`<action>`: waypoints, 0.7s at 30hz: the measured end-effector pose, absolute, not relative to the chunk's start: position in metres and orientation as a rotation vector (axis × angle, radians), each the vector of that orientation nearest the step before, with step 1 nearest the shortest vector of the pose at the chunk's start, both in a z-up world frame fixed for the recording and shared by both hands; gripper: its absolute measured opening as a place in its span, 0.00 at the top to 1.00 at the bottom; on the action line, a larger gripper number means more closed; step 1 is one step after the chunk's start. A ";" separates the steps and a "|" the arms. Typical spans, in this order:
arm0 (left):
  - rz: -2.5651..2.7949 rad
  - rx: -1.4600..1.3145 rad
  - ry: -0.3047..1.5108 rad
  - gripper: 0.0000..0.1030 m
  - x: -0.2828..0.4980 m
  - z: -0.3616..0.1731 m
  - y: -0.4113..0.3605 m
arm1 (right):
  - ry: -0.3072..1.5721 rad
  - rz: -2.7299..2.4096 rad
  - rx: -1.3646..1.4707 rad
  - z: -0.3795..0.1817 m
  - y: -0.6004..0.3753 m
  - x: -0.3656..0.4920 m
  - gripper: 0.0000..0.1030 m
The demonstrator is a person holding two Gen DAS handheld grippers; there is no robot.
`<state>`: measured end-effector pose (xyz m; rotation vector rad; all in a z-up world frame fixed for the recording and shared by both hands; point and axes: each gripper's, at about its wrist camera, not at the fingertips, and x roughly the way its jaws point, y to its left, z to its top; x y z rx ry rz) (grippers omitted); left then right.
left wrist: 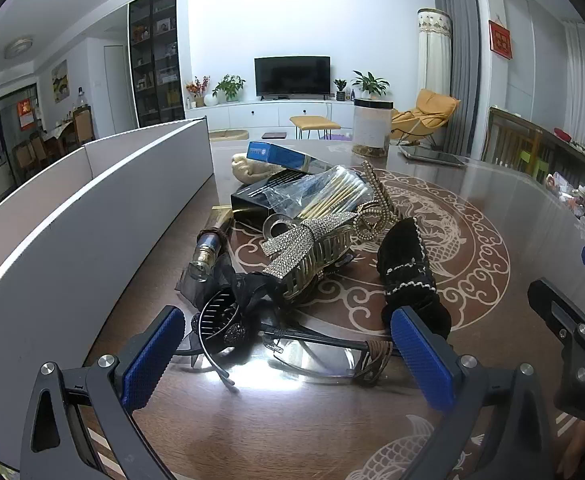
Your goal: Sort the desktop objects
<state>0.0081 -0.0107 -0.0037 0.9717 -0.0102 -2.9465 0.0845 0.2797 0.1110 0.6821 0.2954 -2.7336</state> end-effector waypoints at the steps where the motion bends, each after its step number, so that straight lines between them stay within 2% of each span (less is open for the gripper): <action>1: -2.947 0.972 -0.010 0.00 0.008 -0.004 -0.011 | 0.296 -2.734 0.682 0.111 0.280 0.085 0.00; 21: -2.940 0.976 -0.003 0.00 0.009 -0.004 -0.011 | 0.296 -2.732 0.682 0.112 0.281 0.085 0.00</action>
